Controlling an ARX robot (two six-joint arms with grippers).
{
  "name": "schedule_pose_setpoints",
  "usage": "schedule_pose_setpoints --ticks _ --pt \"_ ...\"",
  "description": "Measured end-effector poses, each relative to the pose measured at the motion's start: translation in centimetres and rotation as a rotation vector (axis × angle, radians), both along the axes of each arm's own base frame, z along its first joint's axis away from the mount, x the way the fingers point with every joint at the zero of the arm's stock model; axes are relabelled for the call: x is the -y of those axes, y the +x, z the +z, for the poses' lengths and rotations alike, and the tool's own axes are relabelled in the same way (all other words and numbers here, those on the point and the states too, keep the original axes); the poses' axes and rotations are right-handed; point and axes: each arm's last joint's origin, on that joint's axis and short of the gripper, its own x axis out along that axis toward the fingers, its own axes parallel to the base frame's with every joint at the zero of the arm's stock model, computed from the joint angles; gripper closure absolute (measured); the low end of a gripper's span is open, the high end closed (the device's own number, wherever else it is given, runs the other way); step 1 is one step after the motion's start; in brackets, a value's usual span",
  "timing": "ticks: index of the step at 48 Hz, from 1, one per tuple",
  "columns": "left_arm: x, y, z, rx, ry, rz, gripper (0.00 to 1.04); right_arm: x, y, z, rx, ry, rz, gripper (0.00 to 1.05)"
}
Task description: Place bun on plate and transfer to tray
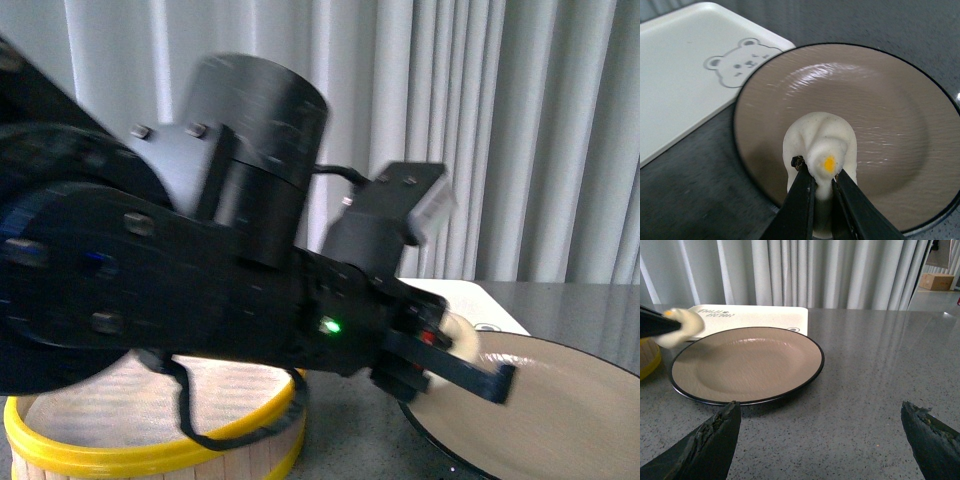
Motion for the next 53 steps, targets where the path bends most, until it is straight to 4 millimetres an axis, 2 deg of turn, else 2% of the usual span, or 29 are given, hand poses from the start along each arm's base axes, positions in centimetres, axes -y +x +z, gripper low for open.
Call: schedule_pose_setpoints --ticks 8,16,28,36,38,41,47,53 --pt "3.5 1.3 -0.7 0.007 0.056 -0.042 1.00 0.0 0.0 0.0 0.000 0.000 0.000 0.09" --pt "6.4 2.4 -0.1 -0.005 0.078 -0.081 1.00 0.0 0.0 0.0 0.000 0.000 0.000 0.09" --pt "8.9 2.5 -0.4 -0.078 0.110 -0.122 1.00 0.0 0.0 0.0 0.000 0.000 0.000 0.09" --pt "9.6 2.3 -1.0 -0.120 0.124 -0.090 1.00 0.0 0.0 0.0 0.000 0.000 0.000 0.09" --pt "9.6 2.3 -1.1 -0.127 0.128 -0.070 0.96 0.0 0.0 0.0 0.000 0.000 0.000 0.09" --pt "9.5 2.2 -1.5 -0.150 0.154 -0.042 0.84 0.0 0.0 0.0 0.000 0.000 0.000 0.09" --pt "9.4 2.4 -2.2 -0.189 0.173 -0.012 0.68 0.0 0.0 0.0 0.000 0.000 0.000 0.09" --pt "9.4 2.6 -2.2 -0.194 0.174 0.015 0.52 0.0 0.0 0.0 0.000 0.000 0.000 0.09"
